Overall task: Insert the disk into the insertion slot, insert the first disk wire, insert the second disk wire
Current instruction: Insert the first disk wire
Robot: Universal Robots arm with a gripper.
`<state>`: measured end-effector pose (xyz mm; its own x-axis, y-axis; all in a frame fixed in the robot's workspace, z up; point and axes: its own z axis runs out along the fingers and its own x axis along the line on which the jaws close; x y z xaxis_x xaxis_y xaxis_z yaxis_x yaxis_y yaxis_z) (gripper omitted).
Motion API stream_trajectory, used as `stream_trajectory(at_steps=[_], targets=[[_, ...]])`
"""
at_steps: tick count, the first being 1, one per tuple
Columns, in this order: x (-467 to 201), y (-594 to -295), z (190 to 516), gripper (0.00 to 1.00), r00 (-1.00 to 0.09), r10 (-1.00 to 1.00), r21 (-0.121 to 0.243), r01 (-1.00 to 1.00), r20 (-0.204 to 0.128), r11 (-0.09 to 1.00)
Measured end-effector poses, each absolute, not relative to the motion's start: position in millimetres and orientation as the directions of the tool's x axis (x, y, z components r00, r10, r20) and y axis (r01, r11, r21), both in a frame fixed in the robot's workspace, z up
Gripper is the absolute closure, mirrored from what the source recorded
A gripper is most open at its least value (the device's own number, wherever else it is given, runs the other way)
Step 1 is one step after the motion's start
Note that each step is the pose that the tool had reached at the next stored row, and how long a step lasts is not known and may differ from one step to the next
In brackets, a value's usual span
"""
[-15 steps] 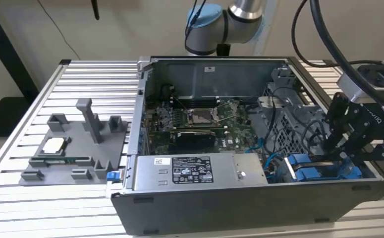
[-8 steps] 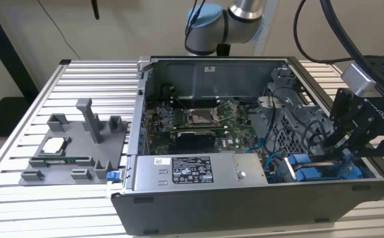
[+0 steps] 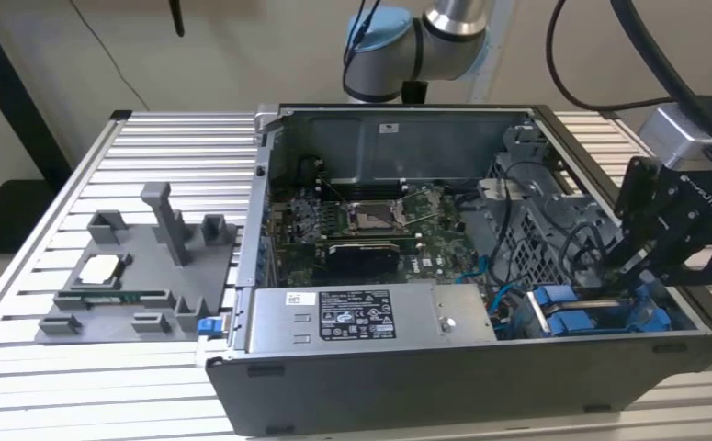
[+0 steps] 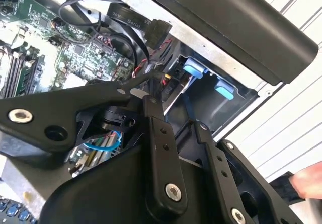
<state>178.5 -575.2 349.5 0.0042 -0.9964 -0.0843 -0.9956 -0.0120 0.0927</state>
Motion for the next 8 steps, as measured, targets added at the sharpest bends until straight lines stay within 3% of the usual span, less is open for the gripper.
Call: stream_trajectory(at_steps=[8], targets=[[178.6,-575.2,356.8,0.67,0.006,-0.996,0.074,-0.997,-0.084,-0.012]])
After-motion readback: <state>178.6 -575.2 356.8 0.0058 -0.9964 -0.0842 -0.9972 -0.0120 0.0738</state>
